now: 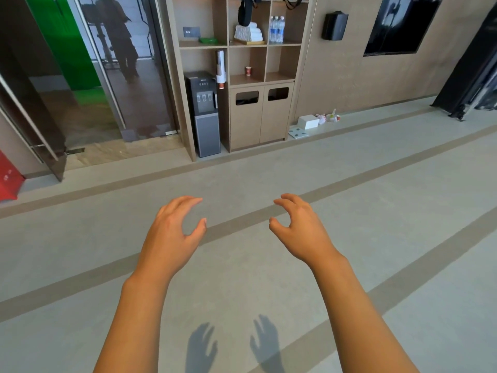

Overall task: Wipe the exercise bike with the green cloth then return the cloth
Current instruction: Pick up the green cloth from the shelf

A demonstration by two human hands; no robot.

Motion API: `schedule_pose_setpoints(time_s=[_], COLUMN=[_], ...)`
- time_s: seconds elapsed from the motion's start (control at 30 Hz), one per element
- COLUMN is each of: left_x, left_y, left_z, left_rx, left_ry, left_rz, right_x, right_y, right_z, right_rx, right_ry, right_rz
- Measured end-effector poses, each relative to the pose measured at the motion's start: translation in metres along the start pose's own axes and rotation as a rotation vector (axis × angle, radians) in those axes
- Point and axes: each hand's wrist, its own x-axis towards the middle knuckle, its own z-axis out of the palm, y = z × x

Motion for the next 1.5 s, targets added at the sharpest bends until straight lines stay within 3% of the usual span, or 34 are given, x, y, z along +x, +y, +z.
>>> schedule_pose_setpoints(time_s=[0.47, 1.03, 1.5], left_x=[0.13, 0.368, 0.516], left_y=[-0.033, 0.015, -0.056], left_z=[0.064, 0.186, 0.219], left_rx=[-0.017, 0.031, 0.057], left_ry=[-0.029, 0.025, -0.033], left_rz=[0.013, 0.012, -0.054], right_x=[0.136, 0.39, 0.552], right_y=[0.035, 0.161, 0.165], right_z=[0.012, -0.054, -0.013], right_rx=[0.008, 0.062, 0.038], right_ry=[-0.002, 0.028, 0.009], right_rz=[0.011, -0.052, -0.025])
